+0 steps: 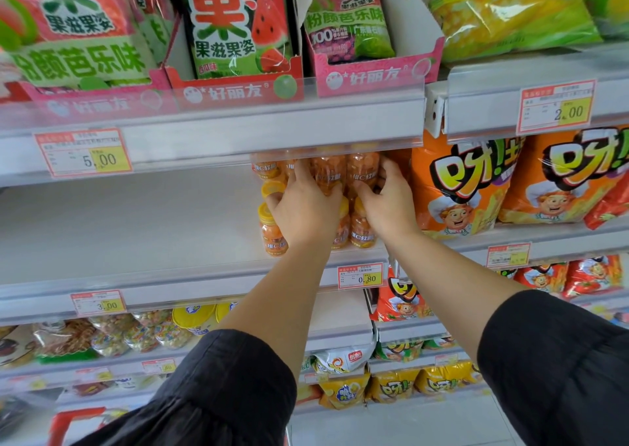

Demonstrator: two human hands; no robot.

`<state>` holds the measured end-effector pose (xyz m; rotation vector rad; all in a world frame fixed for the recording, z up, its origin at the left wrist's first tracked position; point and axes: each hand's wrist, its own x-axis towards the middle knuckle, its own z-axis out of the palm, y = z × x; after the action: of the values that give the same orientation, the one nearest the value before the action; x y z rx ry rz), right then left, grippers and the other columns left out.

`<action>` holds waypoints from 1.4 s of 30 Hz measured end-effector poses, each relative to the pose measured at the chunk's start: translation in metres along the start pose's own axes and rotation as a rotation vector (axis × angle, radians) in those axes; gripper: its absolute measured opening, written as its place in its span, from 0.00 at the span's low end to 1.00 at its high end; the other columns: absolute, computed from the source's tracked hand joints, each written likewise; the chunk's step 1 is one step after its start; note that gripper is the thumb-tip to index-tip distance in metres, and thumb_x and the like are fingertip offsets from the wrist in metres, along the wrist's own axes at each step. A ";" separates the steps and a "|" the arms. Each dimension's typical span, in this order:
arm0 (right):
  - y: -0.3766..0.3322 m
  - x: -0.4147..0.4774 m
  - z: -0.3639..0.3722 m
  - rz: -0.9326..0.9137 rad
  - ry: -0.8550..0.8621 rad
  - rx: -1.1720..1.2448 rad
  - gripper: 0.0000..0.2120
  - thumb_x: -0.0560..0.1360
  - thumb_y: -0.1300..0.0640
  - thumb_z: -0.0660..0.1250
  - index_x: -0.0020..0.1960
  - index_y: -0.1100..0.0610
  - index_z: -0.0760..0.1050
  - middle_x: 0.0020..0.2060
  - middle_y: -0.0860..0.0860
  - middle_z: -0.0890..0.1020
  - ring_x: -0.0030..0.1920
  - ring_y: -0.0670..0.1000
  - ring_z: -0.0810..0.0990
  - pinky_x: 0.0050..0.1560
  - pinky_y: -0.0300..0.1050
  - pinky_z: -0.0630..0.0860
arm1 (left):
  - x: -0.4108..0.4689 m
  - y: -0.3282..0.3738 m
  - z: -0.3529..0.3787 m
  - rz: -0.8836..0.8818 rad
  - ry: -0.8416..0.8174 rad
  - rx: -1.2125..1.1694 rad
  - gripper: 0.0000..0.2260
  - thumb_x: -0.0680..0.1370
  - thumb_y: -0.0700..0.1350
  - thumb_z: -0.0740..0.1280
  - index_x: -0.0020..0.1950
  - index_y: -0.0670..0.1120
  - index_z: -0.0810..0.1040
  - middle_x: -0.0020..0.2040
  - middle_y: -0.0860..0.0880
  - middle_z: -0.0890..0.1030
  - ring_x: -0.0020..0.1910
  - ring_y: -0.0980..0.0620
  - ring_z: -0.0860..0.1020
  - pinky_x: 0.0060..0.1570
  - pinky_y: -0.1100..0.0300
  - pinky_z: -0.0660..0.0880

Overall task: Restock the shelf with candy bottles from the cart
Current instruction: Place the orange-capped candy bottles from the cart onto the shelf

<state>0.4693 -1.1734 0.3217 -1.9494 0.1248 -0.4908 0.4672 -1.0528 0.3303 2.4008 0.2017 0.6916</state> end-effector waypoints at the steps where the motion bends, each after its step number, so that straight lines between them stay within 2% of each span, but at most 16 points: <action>1: 0.000 0.000 0.000 0.001 0.003 0.000 0.23 0.77 0.56 0.70 0.71 0.55 0.70 0.63 0.50 0.79 0.64 0.53 0.76 0.66 0.50 0.73 | 0.000 0.000 0.000 0.002 0.004 -0.002 0.24 0.73 0.57 0.67 0.66 0.51 0.67 0.53 0.52 0.82 0.53 0.47 0.79 0.54 0.54 0.60; 9: 0.000 -0.001 0.000 0.008 0.001 0.013 0.23 0.77 0.56 0.70 0.71 0.55 0.69 0.62 0.50 0.79 0.63 0.52 0.77 0.65 0.48 0.73 | 0.000 0.002 0.001 0.019 0.013 -0.012 0.29 0.73 0.58 0.69 0.71 0.52 0.65 0.62 0.53 0.79 0.58 0.48 0.78 0.55 0.53 0.61; 21: 0.002 -0.013 -0.004 0.017 -0.042 0.016 0.28 0.77 0.54 0.70 0.74 0.53 0.66 0.67 0.49 0.76 0.68 0.51 0.74 0.69 0.53 0.72 | -0.005 -0.003 -0.006 0.006 -0.033 -0.001 0.30 0.73 0.61 0.68 0.70 0.51 0.65 0.63 0.52 0.78 0.61 0.47 0.77 0.62 0.47 0.65; 26: 0.000 -0.032 -0.010 0.070 -0.040 -0.042 0.33 0.78 0.52 0.68 0.78 0.54 0.59 0.74 0.51 0.69 0.74 0.52 0.66 0.73 0.54 0.66 | -0.022 -0.012 -0.021 0.060 -0.047 -0.039 0.26 0.74 0.59 0.66 0.69 0.52 0.68 0.61 0.54 0.77 0.61 0.49 0.75 0.62 0.48 0.65; 29: -0.010 -0.061 -0.014 0.015 0.011 -0.044 0.30 0.78 0.55 0.67 0.77 0.55 0.62 0.72 0.51 0.69 0.73 0.50 0.67 0.72 0.48 0.66 | -0.044 -0.022 -0.038 0.144 -0.069 -0.144 0.21 0.76 0.55 0.67 0.67 0.53 0.70 0.59 0.55 0.77 0.59 0.52 0.76 0.62 0.48 0.68; 32: -0.015 -0.099 -0.012 -0.161 0.034 -0.035 0.22 0.78 0.60 0.67 0.71 0.55 0.69 0.65 0.50 0.73 0.64 0.47 0.73 0.66 0.41 0.71 | -0.070 -0.044 -0.060 0.215 -0.159 -0.347 0.16 0.78 0.52 0.67 0.65 0.55 0.73 0.55 0.57 0.79 0.52 0.56 0.78 0.55 0.48 0.75; 34: -0.009 -0.128 -0.001 -0.232 -0.049 -0.055 0.16 0.78 0.61 0.67 0.66 0.55 0.74 0.59 0.48 0.78 0.59 0.45 0.76 0.61 0.37 0.72 | -0.088 -0.070 -0.075 0.207 -0.284 -0.413 0.12 0.78 0.46 0.68 0.62 0.53 0.77 0.50 0.57 0.81 0.48 0.59 0.79 0.49 0.53 0.78; 38: 0.011 -0.180 0.036 -0.047 -0.368 -0.043 0.08 0.78 0.61 0.68 0.57 0.55 0.80 0.44 0.43 0.83 0.45 0.37 0.79 0.46 0.28 0.72 | -0.119 -0.149 -0.093 0.080 -0.461 -0.329 0.10 0.78 0.42 0.69 0.58 0.52 0.80 0.47 0.57 0.82 0.46 0.60 0.80 0.46 0.62 0.76; 40: 0.030 -0.200 0.060 0.063 -0.534 -0.120 0.07 0.78 0.60 0.69 0.55 0.54 0.81 0.41 0.44 0.83 0.40 0.39 0.79 0.41 0.28 0.70 | -0.133 -0.195 -0.099 -0.015 -0.506 -0.299 0.10 0.78 0.41 0.69 0.56 0.54 0.80 0.46 0.60 0.81 0.46 0.63 0.79 0.46 0.69 0.74; 42: 0.053 -0.217 0.086 0.170 -0.715 -0.207 0.07 0.77 0.59 0.69 0.55 0.53 0.80 0.44 0.46 0.84 0.43 0.44 0.81 0.44 0.31 0.72 | -0.147 -0.241 -0.105 -0.108 -0.554 -0.239 0.10 0.78 0.41 0.68 0.56 0.54 0.80 0.45 0.62 0.80 0.46 0.67 0.78 0.43 0.75 0.71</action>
<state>0.3129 -1.0561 0.1837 -2.1794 -0.1220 0.3563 0.2930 -0.8503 0.1905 2.2314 0.0134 -0.0147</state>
